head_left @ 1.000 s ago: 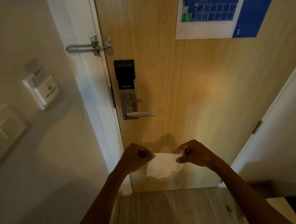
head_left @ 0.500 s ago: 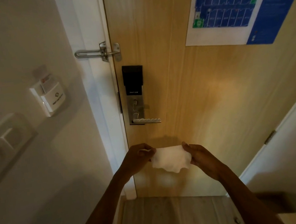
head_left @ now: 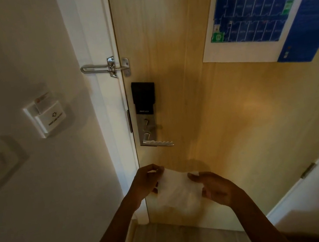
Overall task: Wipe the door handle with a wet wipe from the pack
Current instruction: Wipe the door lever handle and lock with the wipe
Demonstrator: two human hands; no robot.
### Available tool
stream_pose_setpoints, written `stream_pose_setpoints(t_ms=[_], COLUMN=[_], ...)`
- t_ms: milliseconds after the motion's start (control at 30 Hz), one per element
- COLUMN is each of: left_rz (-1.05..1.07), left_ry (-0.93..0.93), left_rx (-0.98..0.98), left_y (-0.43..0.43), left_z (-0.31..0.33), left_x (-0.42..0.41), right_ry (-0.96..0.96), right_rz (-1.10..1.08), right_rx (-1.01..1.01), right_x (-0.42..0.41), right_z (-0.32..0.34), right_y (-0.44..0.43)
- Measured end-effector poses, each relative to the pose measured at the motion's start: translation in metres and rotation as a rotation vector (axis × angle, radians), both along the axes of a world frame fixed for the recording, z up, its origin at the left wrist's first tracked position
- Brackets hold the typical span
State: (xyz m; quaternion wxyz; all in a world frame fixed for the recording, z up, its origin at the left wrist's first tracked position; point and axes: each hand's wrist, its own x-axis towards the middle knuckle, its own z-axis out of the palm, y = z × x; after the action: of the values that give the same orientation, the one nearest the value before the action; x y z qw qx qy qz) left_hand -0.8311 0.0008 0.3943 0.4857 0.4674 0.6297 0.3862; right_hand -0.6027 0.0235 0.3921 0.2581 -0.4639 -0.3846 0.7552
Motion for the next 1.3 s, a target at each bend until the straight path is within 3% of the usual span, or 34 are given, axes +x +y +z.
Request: stream_pose_setpoints(t_ms=[133,467,733,900,1100,1300], left_rz=[0.028,0.024,-0.081,-0.208,0.024,0.094], left_ry=[-0.06,-0.08,-0.152,-0.186,-0.138,0.018], left_rx=[-0.016,-0.033,-0.03,-0.047,0.038,0.185], left_y=[0.004,0.008,0.049,0.066,0.105,0.144], left_z=[0.002,-0.017,-0.022,-0.024,-0.037,-0.031], left_x=[0.003,-0.003,-0.036,-0.063,-0.098,-0.1], right_ry=[0.059,-0.002,-0.089,-0.179,-0.395,-0.705], right_rz=[0.017,0.097,-0.033,-0.202,-0.495,-0.502], right_rx=[-0.007,0.032,0.028,0.187,0.485,0.755], right_x=[0.002,0.004,-0.014,-0.003,-0.017,-0.071], right_z=[-0.004,-0.021,-0.01,0.012,0.031,0.029], right_y=[0.012,0.038,0.052,0.063,0.082,0.113])
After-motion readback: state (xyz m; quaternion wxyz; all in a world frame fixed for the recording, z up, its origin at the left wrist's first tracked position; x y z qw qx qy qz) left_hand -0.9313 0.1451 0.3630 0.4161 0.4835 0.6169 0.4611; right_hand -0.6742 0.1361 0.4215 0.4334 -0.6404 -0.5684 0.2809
